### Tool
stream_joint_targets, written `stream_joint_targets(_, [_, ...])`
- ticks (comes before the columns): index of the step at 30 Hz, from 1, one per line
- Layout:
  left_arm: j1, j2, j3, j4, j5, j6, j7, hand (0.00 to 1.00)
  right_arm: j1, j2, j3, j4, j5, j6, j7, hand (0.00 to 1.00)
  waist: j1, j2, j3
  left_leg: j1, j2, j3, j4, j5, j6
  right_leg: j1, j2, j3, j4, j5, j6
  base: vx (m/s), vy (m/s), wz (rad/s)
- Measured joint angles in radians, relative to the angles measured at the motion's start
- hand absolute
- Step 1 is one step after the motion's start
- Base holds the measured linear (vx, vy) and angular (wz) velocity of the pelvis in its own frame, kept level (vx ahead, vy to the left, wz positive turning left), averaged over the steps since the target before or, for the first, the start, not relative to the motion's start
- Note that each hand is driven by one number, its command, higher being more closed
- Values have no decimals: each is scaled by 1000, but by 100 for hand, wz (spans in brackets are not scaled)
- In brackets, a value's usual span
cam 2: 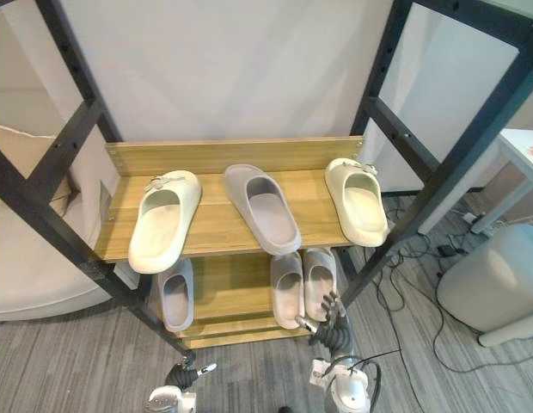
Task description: Organize the slippers on the shoe rack
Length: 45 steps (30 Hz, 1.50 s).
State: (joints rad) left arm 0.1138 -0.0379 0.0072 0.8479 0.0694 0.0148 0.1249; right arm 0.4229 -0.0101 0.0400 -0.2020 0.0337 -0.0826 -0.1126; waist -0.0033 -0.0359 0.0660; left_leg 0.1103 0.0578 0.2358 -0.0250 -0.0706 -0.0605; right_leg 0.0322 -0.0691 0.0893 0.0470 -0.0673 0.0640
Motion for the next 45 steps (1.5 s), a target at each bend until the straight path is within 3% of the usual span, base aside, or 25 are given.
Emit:
stream_joint_targets(12, [17,-16,-7,-13,13,-1,-30,0,-13,0,-72,-288,-36,-33,-15,0,-6,5,-9,-7,-17,-34,10,-7,8,5,-16,-24,7,-11,16,-4,0,7])
stream_joint_targets(17, [21,-8,-26,-9,30,-5,-41,0,-95,-4,-134,-295,-42,-45,-25,0,-7,2,-14,-8,-25,-53,11,-5,11,7,-24,-27,17,-15,20,-5,4,9])
stream_joint_targets(23, [13,12,-39,15,46,-12,-52,0,-222,-86,-215,-284,-44,-49,-26,0,-13,1,-16,-18,-41,-76,11,2,21,3,-32,-33,19,-16,21,-27,-3,8])
stream_joint_targets(34, [-9,62,-76,54,47,-29,-88,0,-483,-317,-237,8,-36,-44,-7,0,-12,-11,-28,-59,-56,-129,11,12,32,-13,-41,-73,9,-14,21,9,-10,11])
stream_joint_targets(45, [-22,66,-85,61,47,-30,-90,0,-625,-417,-185,232,-73,-5,28,0,-6,-29,-17,-71,-57,-153,12,12,32,-10,-41,-84,-1,-11,16,20,-9,5])
